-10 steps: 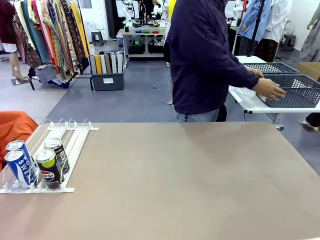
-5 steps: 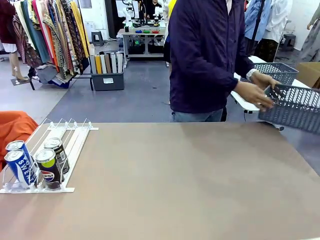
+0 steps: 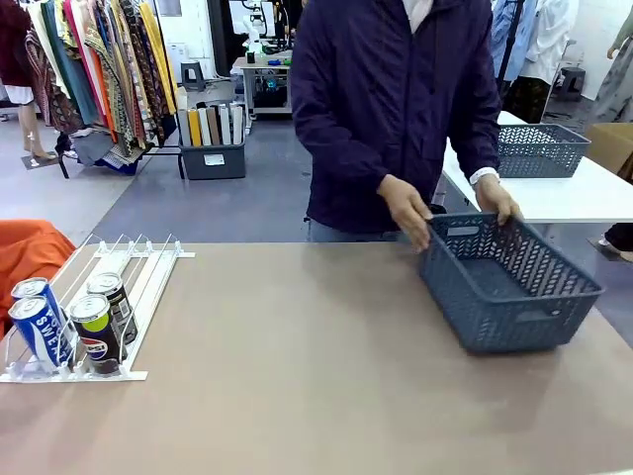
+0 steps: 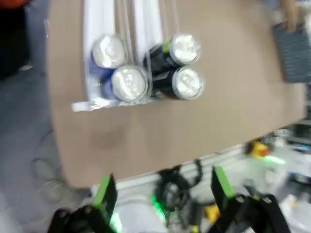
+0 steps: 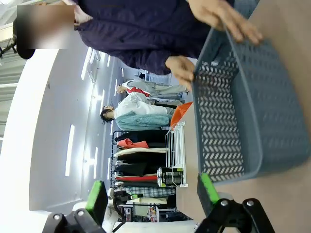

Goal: Retrieve and store the cans from the dispenser.
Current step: Pick up one can from the Automatic Can Dispenser and place it in the middle of the table.

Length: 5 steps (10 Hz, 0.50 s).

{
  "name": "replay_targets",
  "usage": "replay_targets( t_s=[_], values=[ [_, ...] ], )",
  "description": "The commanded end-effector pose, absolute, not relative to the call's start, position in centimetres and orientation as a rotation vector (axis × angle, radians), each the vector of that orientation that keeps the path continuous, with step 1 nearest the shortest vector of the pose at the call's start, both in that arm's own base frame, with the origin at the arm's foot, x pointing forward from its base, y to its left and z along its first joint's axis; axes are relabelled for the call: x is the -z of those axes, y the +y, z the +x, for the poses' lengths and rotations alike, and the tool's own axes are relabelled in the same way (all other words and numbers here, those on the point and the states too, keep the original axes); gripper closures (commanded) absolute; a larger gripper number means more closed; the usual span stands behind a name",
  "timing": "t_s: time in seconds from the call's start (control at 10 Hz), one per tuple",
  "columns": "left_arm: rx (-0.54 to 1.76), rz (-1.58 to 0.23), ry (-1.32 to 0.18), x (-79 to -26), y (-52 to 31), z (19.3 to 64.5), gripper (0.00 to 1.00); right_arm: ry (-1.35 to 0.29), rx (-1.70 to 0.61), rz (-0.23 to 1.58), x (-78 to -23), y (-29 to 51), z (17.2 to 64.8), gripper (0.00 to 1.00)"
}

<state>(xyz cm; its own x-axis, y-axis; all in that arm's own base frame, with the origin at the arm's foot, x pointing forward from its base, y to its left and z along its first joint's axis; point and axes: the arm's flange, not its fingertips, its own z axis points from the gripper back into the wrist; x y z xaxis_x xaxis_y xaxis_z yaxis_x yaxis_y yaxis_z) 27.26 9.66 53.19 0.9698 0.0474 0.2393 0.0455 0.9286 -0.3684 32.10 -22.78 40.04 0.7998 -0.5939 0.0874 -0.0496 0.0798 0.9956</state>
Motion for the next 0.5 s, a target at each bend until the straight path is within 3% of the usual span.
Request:
replay_targets(
  t_s=[0.0,0.2,0.4],
  values=[
    [0.02,0.002,-0.17,-51.8,5.4,27.2,0.0,-0.539,0.445,1.46,-40.6,-23.1,32.1,0.0],
    [-0.006,0.087,-0.164,-50.2,3.0,28.1,0.0,-0.539,0.445,1.46,-40.6,-23.1,32.1,0.0],
    [-0.031,0.059,-0.159,-48.8,2.0,29.2,0.0,-0.539,0.445,1.46,-40.6,-23.1,32.1,0.0]
  ],
)
